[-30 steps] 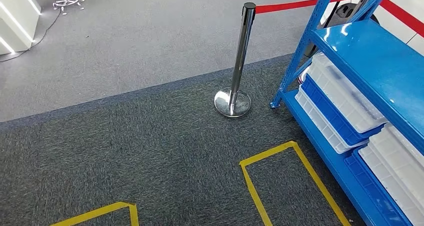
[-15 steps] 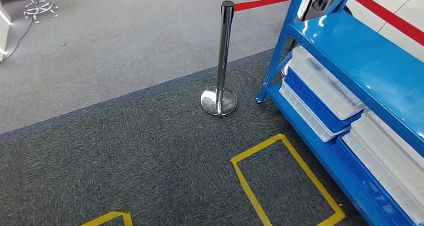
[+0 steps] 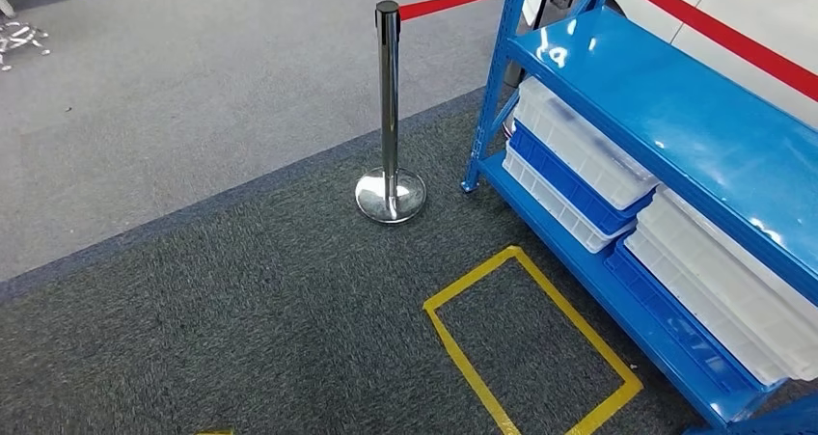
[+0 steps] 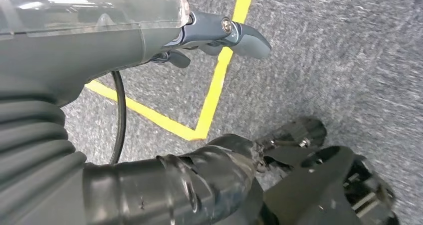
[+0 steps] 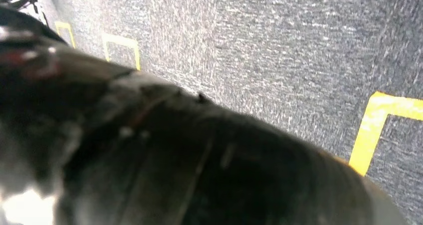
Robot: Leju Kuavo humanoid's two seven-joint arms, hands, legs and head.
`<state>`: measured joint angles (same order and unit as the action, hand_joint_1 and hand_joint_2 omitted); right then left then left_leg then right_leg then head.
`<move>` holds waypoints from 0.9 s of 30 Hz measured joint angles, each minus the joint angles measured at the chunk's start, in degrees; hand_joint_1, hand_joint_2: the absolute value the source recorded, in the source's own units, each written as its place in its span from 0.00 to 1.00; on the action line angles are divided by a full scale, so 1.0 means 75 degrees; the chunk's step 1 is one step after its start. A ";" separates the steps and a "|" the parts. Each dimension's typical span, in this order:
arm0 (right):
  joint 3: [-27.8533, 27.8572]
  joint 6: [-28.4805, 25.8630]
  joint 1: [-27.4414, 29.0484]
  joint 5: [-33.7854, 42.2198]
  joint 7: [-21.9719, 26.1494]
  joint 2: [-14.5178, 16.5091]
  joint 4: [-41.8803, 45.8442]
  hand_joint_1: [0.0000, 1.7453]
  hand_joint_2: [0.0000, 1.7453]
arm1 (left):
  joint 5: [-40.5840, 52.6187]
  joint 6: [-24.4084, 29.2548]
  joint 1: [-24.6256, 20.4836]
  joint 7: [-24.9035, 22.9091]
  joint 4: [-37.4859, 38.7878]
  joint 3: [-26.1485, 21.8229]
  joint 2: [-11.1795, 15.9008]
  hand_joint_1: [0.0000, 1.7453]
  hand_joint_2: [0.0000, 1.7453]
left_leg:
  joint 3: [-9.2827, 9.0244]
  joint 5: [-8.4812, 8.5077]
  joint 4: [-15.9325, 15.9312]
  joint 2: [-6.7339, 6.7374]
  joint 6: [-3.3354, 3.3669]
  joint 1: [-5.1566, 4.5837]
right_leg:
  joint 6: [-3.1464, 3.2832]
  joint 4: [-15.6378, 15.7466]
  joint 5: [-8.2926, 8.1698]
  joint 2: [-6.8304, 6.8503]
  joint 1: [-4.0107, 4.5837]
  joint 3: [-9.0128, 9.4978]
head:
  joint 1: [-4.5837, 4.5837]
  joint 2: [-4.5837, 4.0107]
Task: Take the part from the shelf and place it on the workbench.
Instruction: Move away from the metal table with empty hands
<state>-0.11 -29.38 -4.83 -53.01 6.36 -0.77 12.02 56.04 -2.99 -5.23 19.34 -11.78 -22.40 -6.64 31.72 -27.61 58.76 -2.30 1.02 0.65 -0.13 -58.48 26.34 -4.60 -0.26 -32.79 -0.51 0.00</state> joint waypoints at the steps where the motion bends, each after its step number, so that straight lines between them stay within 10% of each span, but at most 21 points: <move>1: 0.0005 -0.0001 0.0009 -0.0001 0.0000 -0.0001 0.0000 0.00 0.00 | 0.0001 0.0000 -0.0009 0.0000 0.0000 0.0000 0.0000 0.00 0.00 | 0.0000 0.0019 -0.0007 0.0043 0.0046 -0.0008 | -0.0047 0.0014 -0.0013 -0.0036 -0.0012 -0.0014 | -0.0001 0.0000; 4: 0.0024 -0.0003 0.0020 -0.0007 0.0001 -0.0012 0.0000 0.00 0.00 | 0.0003 0.0000 -0.0019 0.0004 0.0000 0.0000 -0.0010 0.00 0.00 | -0.0041 0.0105 -0.0131 0.0217 0.0214 0.0005 | -0.0166 -0.0309 0.0215 0.0211 -0.0026 -0.0171 | -0.0017 0.0000; 7: 0.0028 -0.0004 -0.0004 -0.0021 0.0007 -0.0005 0.0000 0.00 0.00 | 0.0006 0.0000 -0.0004 0.0013 0.0000 0.0000 -0.0015 0.00 0.00 | -0.0041 0.0111 -0.0164 0.0412 0.0280 -0.0009 | -0.0253 -0.1665 0.0907 0.0532 -0.0044 -0.0833 | -0.0028 0.0000; 9: 0.0032 -0.0003 0.0011 -0.0036 0.0008 -0.0006 -0.0001 0.00 0.00 | 0.0010 0.0001 0.0002 0.0015 0.0000 0.0000 -0.0015 0.00 0.00 | -0.0043 0.0096 -0.0159 0.0538 0.0280 -0.0017 | -0.0286 -0.2154 0.0971 0.0569 -0.0069 -0.1076 | -0.0028 0.0000; 14: 0.0041 -0.0001 -0.0018 -0.0066 0.0006 -0.0010 -0.0003 0.00 0.00 | 0.0012 0.0001 -0.0008 0.0015 0.0000 0.0000 -0.0017 0.00 0.00 | -0.0100 0.0012 -0.0117 0.0765 0.0172 -0.0051 | -0.0167 -0.0143 0.0021 0.0915 -0.0009 -0.0053 | -0.0026 0.0000; 19: 0.0044 0.0000 -0.0013 -0.0093 0.0007 -0.0004 -0.0003 0.00 0.00 | 0.0023 0.0001 -0.0039 0.0012 0.0000 0.0000 -0.0018 0.00 0.00 | -0.0047 -0.0228 0.0136 0.0743 -0.0033 -0.0047 | 0.0092 0.0090 -0.0025 0.0751 0.0001 0.0024 | -0.0019 0.0000; 23: 0.0043 0.0001 -0.0039 -0.0103 0.0009 0.0004 -0.0003 0.00 0.00 | 0.0034 0.0001 -0.0003 -0.0003 0.0000 0.0000 -0.0019 0.00 0.00 | 0.0782 -0.1065 0.1916 0.0387 -0.0096 -0.0010 | 0.0213 0.0105 -0.0036 0.0554 0.0005 0.0045 | -0.0015 0.0000; 25: 0.0044 0.0003 -0.0030 -0.0110 0.0009 0.0004 -0.0003 0.00 0.00 | 0.0041 0.0000 0.0008 -0.0008 0.0000 0.0000 -0.0020 0.00 0.00 | 0.0897 -0.0924 0.2068 0.0371 -0.0100 -0.0004 | 0.0210 0.0091 -0.0031 0.0423 0.0009 0.0053 | -0.0015 0.0000; 27: 0.0044 0.0002 -0.0028 -0.0114 0.0009 0.0009 -0.0003 0.00 0.00 | 0.0040 0.0000 0.0001 -0.0009 0.0000 -0.0001 -0.0015 0.00 0.00 | 0.0511 -0.0350 0.1156 0.0280 -0.0066 0.0002 | 0.0179 0.0055 -0.0011 0.0287 0.0001 0.0060 | -0.0015 0.0000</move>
<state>0.22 -29.36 -5.05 -53.86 6.43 -0.70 12.00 56.34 -2.99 -5.22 19.28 -11.78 -22.41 -6.75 35.56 -30.24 67.43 -0.20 0.52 0.67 1.21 -58.06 26.26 -2.45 -0.25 -32.35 -0.62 0.00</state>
